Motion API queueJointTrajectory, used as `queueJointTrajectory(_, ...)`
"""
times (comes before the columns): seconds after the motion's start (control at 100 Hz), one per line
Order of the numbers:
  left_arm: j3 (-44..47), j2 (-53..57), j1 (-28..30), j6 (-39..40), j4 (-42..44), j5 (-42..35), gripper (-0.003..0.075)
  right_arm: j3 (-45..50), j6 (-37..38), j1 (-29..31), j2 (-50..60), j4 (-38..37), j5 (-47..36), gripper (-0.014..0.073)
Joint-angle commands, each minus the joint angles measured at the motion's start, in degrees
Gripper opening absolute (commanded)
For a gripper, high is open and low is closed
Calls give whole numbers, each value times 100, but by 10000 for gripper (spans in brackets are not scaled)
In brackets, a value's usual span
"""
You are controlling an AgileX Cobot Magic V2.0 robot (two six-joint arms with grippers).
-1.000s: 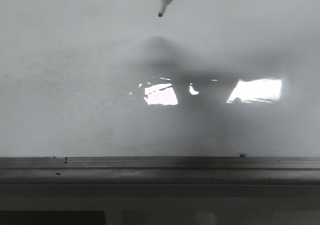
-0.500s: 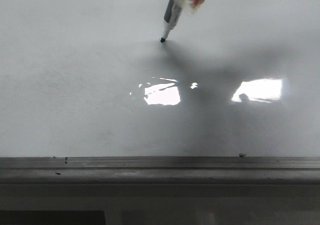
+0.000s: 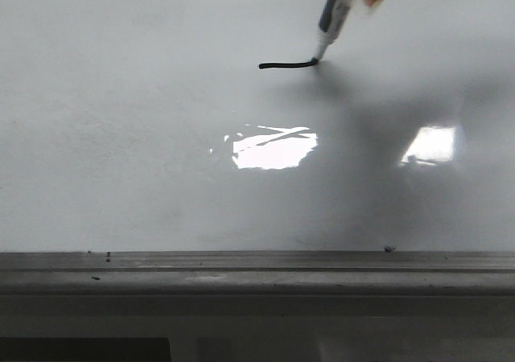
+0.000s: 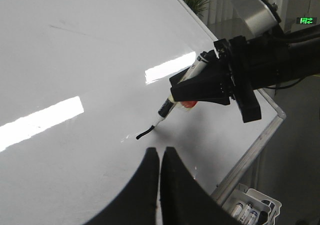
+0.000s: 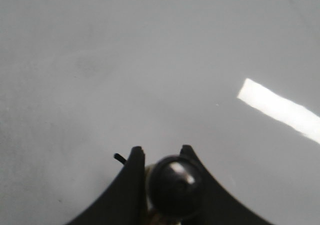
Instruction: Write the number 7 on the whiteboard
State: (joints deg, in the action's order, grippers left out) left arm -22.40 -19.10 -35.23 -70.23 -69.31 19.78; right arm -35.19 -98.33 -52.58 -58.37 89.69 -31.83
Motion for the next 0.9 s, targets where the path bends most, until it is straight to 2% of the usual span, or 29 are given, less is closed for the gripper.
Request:
queueJointTrajectory(0.0,-154,-37,5,60,-143,-146,-20,-68,-551,132,202,486,-795,-71)
queueJointTrajectory(0.14,-154,-37,5,60,-143,-146,-20,-68,-655,132,396,851,-673,-71)
queueJointTrajectory(0.23,-154,-37,5,60,-143,-146,-20,-46,-1087,132,384,1724,-402,-71)
queueJointTrajectory(0.37,-154,-37,5,60,-143,-119,-20,392,-885,-111,256,1690,537,-71)
queueJointTrajectory(0.44,-154,-37,5,60,-143,-85,-20,591,-485,-278,117,1690,512,-71)
queueJointTrajectory(0.55,-154,-37,5,60,-143,-59,-20,680,-377,-410,-15,1690,512,-71)
queueJointTrajectory(0.89,-154,-37,5,60,-30,-37,-18,-314,-630,-636,813,1690,1063,-71)
